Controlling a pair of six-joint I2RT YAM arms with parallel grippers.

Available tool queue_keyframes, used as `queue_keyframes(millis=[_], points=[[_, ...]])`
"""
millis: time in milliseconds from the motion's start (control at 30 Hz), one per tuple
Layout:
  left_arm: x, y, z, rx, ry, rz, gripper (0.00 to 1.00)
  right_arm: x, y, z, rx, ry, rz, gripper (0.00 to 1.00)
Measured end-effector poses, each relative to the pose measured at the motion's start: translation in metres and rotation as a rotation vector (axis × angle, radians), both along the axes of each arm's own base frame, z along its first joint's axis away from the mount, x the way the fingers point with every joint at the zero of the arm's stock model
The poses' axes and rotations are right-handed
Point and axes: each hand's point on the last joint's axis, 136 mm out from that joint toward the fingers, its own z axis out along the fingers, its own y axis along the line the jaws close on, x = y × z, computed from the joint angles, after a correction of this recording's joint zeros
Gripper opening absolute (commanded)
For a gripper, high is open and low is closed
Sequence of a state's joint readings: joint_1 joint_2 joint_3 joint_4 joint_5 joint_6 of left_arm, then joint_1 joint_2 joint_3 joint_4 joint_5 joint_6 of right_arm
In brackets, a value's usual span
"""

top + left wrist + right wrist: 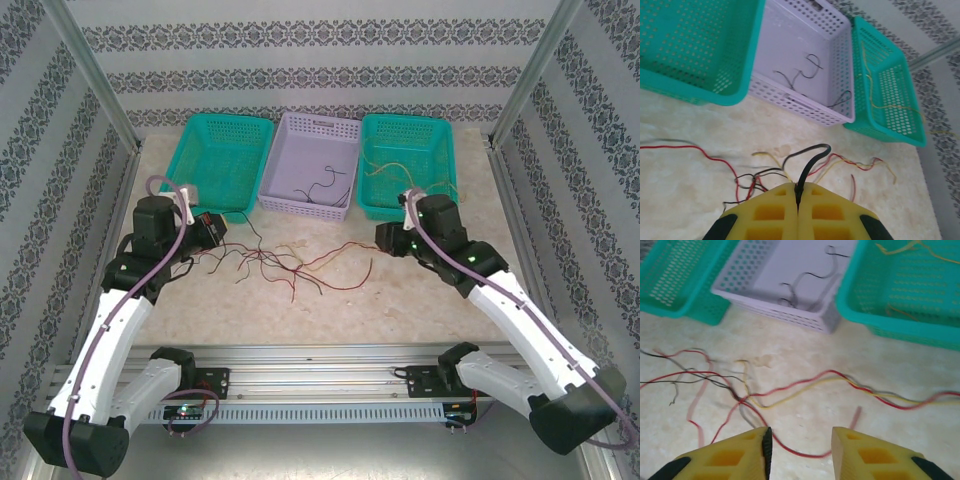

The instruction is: Untangle the cables

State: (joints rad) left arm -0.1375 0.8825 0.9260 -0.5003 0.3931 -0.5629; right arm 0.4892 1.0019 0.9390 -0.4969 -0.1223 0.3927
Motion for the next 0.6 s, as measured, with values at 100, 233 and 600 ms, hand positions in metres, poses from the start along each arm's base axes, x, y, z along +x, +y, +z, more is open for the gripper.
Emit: queue_keyframes(millis=[100,233,600], points=[[0.0,-0.017,0.01,-0.043,-0.031,-0.048,0.0,-0.005,0.043,0.007,0.043,-0.045,0.13,0.49],[-0.006,-0.046,0.024,-0.09,-0.069,-0.133,0.0,-0.014,0.101,0.006,0.067,-0.065,0.302,0.51],[-0.009,-0.077,0.034,-0.17,-0.075,-0.192,0.0,-0.047,0.183,0.031,0.154,-0.26,0.589,0.57]])
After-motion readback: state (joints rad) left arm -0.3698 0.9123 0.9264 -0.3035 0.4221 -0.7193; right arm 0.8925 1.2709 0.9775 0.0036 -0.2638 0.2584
